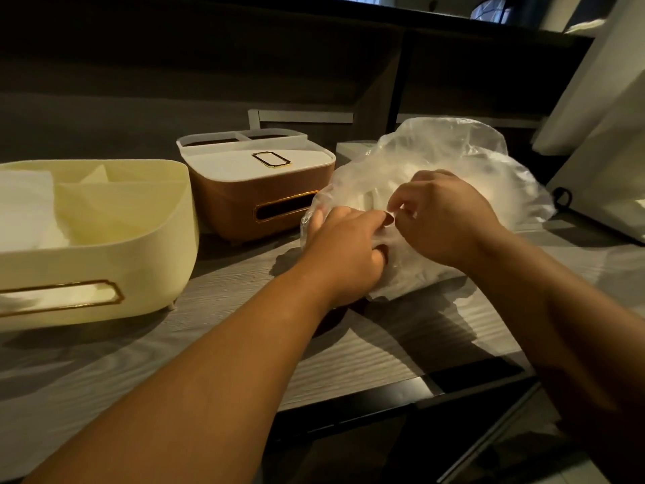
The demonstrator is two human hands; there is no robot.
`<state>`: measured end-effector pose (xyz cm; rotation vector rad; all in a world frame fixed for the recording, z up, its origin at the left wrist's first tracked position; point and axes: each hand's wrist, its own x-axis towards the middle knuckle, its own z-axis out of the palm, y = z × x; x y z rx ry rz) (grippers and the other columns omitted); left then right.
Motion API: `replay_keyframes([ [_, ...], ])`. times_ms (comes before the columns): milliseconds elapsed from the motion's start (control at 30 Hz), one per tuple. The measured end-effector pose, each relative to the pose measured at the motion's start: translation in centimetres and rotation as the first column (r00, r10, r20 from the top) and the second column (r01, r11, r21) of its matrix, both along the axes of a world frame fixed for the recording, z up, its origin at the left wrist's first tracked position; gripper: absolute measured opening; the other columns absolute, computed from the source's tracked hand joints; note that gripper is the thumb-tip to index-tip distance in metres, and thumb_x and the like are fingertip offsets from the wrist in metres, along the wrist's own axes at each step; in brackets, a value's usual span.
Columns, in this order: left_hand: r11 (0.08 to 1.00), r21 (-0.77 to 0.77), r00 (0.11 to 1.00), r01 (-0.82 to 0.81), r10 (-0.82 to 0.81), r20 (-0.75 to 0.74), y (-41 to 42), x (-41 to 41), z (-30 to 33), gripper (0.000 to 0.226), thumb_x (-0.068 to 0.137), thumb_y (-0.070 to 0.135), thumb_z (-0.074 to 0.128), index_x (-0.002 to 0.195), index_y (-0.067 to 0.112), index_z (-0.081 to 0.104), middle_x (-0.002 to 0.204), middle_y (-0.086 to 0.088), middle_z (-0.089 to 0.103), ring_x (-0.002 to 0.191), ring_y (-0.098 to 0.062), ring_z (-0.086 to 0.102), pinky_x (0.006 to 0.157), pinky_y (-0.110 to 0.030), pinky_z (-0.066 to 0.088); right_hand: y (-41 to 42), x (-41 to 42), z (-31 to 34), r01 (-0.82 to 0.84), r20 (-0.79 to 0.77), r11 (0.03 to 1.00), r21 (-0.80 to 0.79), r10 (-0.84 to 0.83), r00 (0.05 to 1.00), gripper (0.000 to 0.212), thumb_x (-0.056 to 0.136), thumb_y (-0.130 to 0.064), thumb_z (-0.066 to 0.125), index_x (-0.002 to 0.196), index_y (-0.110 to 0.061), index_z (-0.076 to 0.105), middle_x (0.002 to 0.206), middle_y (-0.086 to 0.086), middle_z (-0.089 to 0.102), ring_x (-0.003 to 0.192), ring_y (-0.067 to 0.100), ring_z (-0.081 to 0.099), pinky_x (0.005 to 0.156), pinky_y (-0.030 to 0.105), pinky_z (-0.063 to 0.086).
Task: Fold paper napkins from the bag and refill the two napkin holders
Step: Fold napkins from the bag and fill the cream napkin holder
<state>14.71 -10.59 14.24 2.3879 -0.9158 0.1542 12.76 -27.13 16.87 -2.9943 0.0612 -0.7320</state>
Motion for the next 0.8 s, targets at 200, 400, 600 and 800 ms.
replay_keyframes([
  [200, 0.995, -0.059, 0.997, 0.076, -0.077, -0.027, 0.6, -0.6, 0.2, 0.043, 0.1, 0.023, 0.049, 0.141, 0.035, 0.05, 0.146, 0.0, 0.044, 0.142, -0.02, 0.022, 0.121, -0.04, 0.002, -0.2, 0.9, 2.0, 0.171, -0.295, 0.975, -0.141, -0.207, 0.933, 0.044, 0.089, -0.03, 0.064, 0.132, -0.035, 0.059, 0.127, -0.003, 0.059, 0.122, 0.023, 0.047, 0.097, 0.036, 0.046],
  [400, 0.989, -0.016, 0.987, 0.147, -0.147, -0.066, 0.4, -0.5, -0.1, 0.048, 0.097, 0.023, 0.051, 0.144, 0.033, 0.047, 0.147, 0.0, 0.044, 0.143, -0.023, 0.024, 0.12, -0.041, 0.007, -0.1, 1.7, 2.7, 0.301, -0.35, 0.92, -0.252, -0.377, 0.858, 0.057, 0.086, -0.043, 0.07, 0.137, -0.024, 0.056, 0.134, 0.005, 0.053, 0.128, 0.031, 0.044, 0.103, 0.044, 0.044],
  [600, 0.986, -0.008, 0.985, 0.164, -0.164, -0.056, 0.3, -0.1, -0.6, 0.051, 0.095, 0.022, 0.052, 0.145, 0.03, 0.047, 0.148, 0.004, 0.047, 0.141, -0.02, 0.028, 0.118, -0.042, 0.009, 0.5, 2.3, 2.3, 0.292, -0.291, 0.893, -0.343, -0.397, 0.87, 0.03, 0.086, -0.029, 0.067, 0.114, -0.019, 0.064, 0.101, 0.004, 0.056, 0.098, 0.03, 0.054, 0.078, 0.038, 0.046],
  [800, 0.981, -0.153, 0.99, 0.115, -0.126, -0.061, 0.3, 0.4, -0.8, 0.07, 0.09, 0.029, 0.07, 0.151, 0.032, 0.036, 0.157, 0.008, 0.027, 0.145, -0.017, 0.021, 0.119, -0.04, 0.019, 0.6, 2.2, 2.6, 0.323, -0.17, 0.915, -0.243, -0.368, 0.914, 0.019, 0.088, -0.021, 0.059, 0.106, -0.019, 0.067, 0.093, 0.001, 0.057, 0.09, 0.025, 0.052, 0.076, 0.035, 0.04],
])
